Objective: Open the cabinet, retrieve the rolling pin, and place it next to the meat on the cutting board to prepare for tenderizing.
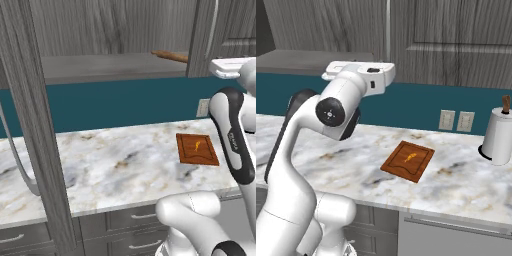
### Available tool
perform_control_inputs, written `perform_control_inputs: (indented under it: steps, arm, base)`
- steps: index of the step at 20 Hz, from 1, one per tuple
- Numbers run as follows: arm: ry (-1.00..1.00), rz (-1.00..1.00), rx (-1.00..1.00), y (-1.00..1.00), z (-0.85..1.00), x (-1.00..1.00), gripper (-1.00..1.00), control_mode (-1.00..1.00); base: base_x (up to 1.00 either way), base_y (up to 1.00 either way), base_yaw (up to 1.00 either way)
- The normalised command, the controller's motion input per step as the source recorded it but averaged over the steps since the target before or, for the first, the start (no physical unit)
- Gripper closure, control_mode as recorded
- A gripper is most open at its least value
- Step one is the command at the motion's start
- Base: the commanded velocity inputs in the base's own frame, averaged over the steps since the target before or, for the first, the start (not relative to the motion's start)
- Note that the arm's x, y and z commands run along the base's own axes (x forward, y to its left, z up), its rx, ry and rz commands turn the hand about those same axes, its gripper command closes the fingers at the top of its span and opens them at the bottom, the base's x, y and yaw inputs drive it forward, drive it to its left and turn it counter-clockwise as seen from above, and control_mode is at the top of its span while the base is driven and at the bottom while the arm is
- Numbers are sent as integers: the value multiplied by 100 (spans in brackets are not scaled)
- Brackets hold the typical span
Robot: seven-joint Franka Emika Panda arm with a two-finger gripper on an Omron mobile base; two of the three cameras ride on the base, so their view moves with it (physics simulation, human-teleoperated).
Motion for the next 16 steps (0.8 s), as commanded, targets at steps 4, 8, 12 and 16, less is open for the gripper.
perform_control_inputs:
  steps: [4,8,12,16]
  arm:
    - [0,1,0,0,0,45,-100,-100]
    - [0,0,0,-1,0,39,-100,-100]
    - [0,0,0,-4,0,27,-100,-100]
    - [-2,0,0,-11,0,21,-100,-100]
  base:
    - [0,0,0]
    - [0,0,0]
    - [0,0,0]
    - [0,0,0]
